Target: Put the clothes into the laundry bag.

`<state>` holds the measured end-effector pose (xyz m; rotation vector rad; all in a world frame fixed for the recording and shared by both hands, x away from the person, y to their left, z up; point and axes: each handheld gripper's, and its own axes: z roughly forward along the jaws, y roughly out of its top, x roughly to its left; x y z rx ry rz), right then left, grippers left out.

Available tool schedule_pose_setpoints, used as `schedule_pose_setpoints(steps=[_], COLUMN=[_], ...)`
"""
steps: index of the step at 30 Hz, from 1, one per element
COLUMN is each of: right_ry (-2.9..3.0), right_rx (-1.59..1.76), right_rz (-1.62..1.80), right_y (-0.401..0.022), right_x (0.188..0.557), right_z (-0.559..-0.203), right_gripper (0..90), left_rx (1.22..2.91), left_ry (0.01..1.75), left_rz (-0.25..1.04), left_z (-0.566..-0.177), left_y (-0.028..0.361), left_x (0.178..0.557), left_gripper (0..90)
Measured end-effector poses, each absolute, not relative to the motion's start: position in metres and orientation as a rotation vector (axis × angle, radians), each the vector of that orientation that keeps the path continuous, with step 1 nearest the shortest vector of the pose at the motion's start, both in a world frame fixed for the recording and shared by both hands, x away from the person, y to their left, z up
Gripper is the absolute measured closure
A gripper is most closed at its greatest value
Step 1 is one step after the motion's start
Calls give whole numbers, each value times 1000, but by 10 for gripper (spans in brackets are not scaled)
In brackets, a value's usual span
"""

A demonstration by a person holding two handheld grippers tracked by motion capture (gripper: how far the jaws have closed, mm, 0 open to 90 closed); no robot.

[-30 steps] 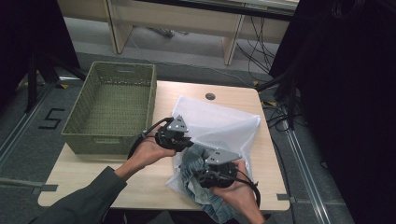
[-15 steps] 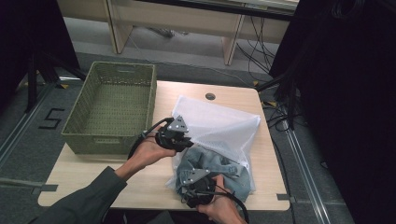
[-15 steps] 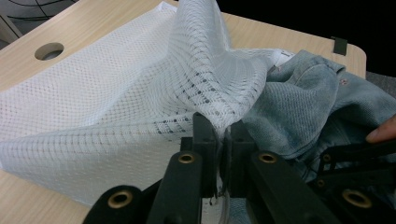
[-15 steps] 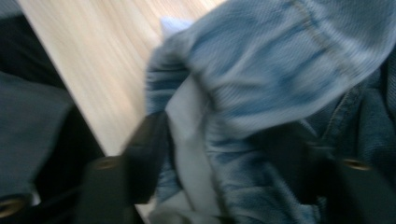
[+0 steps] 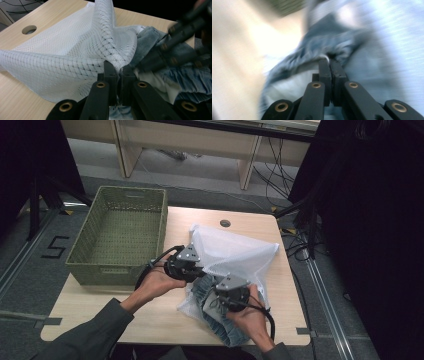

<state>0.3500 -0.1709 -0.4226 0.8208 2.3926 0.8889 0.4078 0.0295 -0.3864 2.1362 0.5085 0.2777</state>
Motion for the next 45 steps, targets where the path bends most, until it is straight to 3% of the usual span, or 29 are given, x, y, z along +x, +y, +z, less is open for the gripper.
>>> schedule_pose_setpoints(steps=[4,11,14,18,21,29,35,37,38,40,42,43,45], right_ry=[2343,2435,2428,2407,2453,2501,2578,2608,2595,2586,2567,2534,2488], right_rx=[876,940,951,982,927,953,895,871,825,855,834,822,811], right_rz=[880,841,853,925,940,886,727,665,632,663,724,760,797], right_y=[-179,-178,-178,-175,-173,-161,-135,-130,-130,-131,-136,-139,-147], right_x=[379,393,390,376,359,327,323,323,325,329,332,335,341], right_z=[-415,-451,-448,-434,-430,-446,-478,-482,-485,-484,-475,-468,-457], right_gripper=[900,888,798,557,448,361,223,253,348,447,696,777,832], left_rx=[2126,2150,2133,2134,2129,2130,2132,2130,2135,2135,2147,2140,2137], left_ry=[509,515,531,533,531,535,539,548,539,533,527,530,533], left_rz=[281,260,252,250,250,255,251,244,247,250,250,250,242], left_z=[-386,-390,-391,-391,-391,-391,-391,-392,-392,-392,-392,-393,-393], left_y=[30,33,33,33,33,33,32,32,32,32,33,33,32], left_x=[409,412,411,411,411,410,410,409,410,409,409,409,408], left_gripper=[860,857,854,853,852,852,853,853,854,856,857,858,859])
